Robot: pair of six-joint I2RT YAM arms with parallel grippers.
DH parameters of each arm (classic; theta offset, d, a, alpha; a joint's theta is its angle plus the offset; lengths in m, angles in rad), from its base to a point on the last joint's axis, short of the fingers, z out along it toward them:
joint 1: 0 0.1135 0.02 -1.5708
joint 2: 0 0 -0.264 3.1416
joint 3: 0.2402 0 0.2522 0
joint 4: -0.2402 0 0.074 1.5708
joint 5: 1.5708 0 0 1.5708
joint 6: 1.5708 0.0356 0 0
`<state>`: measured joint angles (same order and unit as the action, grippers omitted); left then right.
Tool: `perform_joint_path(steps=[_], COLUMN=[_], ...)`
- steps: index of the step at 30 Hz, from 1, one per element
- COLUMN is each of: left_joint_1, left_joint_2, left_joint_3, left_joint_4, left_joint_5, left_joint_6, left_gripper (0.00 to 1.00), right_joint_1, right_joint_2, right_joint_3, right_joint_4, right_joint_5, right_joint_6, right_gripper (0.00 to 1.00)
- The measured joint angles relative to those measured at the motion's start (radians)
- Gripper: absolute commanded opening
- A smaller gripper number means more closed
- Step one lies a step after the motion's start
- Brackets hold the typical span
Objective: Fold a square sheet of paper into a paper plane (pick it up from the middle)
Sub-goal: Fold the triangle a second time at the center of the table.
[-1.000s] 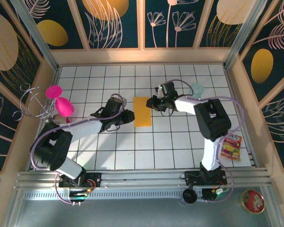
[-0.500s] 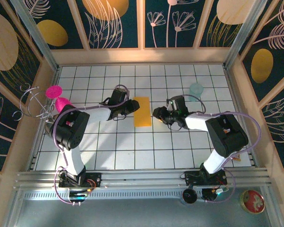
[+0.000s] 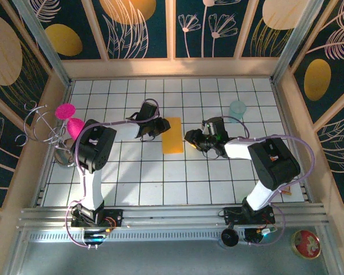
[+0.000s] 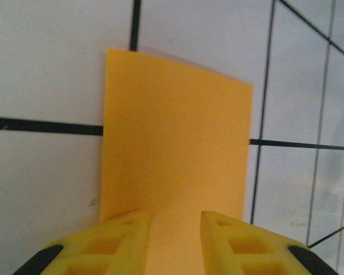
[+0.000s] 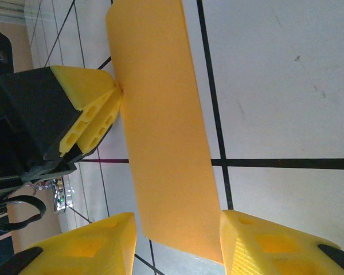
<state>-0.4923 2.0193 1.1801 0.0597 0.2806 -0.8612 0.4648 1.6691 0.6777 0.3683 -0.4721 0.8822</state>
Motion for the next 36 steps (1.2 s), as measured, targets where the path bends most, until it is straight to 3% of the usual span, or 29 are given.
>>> perform_joint_path(steps=[24,31,36], left_joint_1=[0.006,0.007,0.008], left_joint_2=[0.013,0.013,0.013], left_joint_3=[-0.021,-0.027,-0.028], left_joint_4=[0.048,0.059,0.063], left_joint_5=[0.005,0.007,0.012], left_joint_6=[-0.016,-0.016,-0.016], left_gripper=[0.29,0.29,0.29], right_joint_1=[0.072,0.072,0.072], right_joint_2=[0.043,0.043,0.043], right_joint_3=[0.036,0.036,0.041], right_joint_4=[-0.069,-0.107,-0.117], right_joint_5=[-0.026,0.032,0.04], right_joint_6=[0.045,0.039,0.034], right_gripper=[0.4,0.44,0.38])
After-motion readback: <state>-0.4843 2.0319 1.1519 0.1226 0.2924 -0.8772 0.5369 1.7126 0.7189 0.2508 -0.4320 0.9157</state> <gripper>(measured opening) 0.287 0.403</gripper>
